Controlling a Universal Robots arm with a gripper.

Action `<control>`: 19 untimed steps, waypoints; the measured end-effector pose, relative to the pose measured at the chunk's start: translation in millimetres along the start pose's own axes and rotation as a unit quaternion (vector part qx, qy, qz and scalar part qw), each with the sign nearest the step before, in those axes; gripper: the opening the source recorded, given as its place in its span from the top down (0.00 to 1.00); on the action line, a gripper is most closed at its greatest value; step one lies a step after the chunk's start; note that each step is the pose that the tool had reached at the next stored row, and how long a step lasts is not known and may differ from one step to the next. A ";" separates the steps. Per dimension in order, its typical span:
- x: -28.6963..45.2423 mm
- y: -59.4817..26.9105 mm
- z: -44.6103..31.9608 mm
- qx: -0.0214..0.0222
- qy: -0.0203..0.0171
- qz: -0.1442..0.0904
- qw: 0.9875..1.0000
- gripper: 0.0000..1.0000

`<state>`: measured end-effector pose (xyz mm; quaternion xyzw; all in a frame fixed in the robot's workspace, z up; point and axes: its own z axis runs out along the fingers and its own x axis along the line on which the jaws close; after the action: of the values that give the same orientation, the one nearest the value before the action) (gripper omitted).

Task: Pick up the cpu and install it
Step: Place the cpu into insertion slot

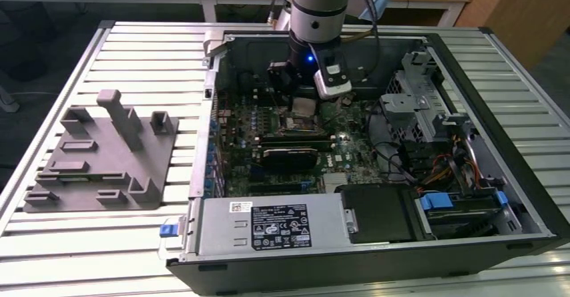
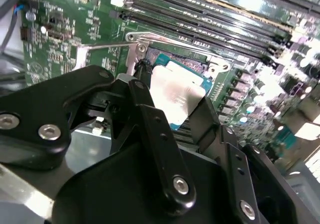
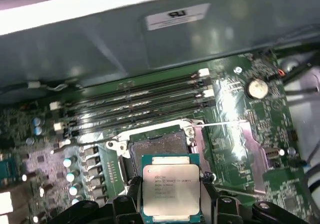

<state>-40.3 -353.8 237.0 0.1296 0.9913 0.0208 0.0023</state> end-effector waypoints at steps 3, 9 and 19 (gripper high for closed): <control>0.0 0.0 0.0 0.000 -0.001 0.027 1.000 0.45; 0.0 0.0 0.1 0.000 -0.003 0.082 0.997 0.45; 0.0 0.0 0.3 0.000 -0.007 0.172 0.985 0.45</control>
<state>-40.3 -353.8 236.7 0.2984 0.9542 0.0201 0.0058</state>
